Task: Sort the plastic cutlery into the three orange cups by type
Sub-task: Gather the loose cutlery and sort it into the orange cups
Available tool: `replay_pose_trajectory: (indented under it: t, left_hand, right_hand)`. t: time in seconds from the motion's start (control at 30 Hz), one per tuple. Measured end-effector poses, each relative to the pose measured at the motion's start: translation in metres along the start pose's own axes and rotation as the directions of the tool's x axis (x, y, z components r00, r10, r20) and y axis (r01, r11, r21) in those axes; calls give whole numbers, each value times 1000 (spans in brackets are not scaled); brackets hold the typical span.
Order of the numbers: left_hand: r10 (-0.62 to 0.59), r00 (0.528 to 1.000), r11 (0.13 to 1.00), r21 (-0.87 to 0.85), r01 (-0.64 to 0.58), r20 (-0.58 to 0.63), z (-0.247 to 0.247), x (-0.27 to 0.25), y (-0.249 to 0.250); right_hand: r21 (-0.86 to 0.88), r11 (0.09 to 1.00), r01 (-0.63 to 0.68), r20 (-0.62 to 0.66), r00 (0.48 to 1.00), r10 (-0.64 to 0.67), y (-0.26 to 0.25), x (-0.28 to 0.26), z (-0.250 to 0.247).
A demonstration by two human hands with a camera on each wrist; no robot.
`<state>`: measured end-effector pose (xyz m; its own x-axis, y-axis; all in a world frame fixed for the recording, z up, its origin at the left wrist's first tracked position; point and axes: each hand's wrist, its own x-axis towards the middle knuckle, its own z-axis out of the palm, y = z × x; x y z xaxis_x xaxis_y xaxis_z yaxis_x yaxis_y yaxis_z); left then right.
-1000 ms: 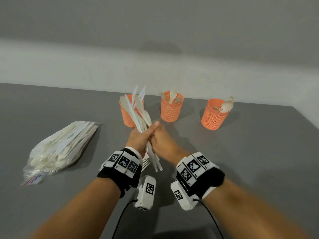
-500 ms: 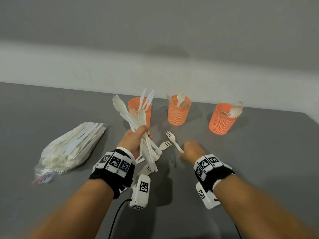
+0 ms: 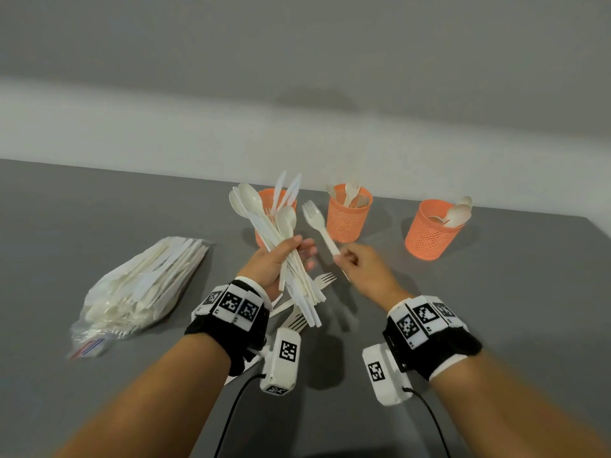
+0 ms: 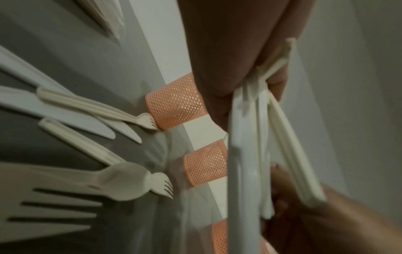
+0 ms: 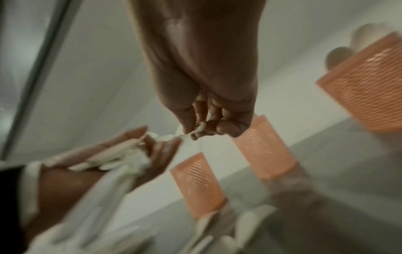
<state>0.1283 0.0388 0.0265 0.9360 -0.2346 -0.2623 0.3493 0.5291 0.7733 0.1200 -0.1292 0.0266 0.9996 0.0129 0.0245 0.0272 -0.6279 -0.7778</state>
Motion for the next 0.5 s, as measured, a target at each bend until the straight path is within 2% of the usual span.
replay_pose_trajectory:
  t: [0.07,0.13,0.27,0.33,0.4,0.47,0.5]
  left_hand:
    - [-4,997,999,-48,7,77,4,3,0]
    - [-25,990,998,-61,33,137,9,1,3]
    - [-37,992,988,-146,54,120,9,6,4]
    - [-45,996,987,-148,56,79,6,9,3]
    - [-44,996,990,-133,54,72,1,13,3]
    - [-38,996,986,-161,50,77,-2,15,5]
    - [-36,997,985,-168,46,66,-3,15,5]
  right_hand:
    - [58,997,58,41,997,-60,-22,-1,3]
    - [94,994,50,111,992,-61,-33,-2,7]
    - [131,991,21,122,992,-37,-35,-4,13]
    - [119,988,101,-9,995,-100,-32,-9,15]
    - [61,962,265,-127,958,-256,-33,-14,12]
    - [-7,933,360,-53,932,-360,-33,-17,11]
    - [-11,936,353,9,936,-353,-33,-17,11]
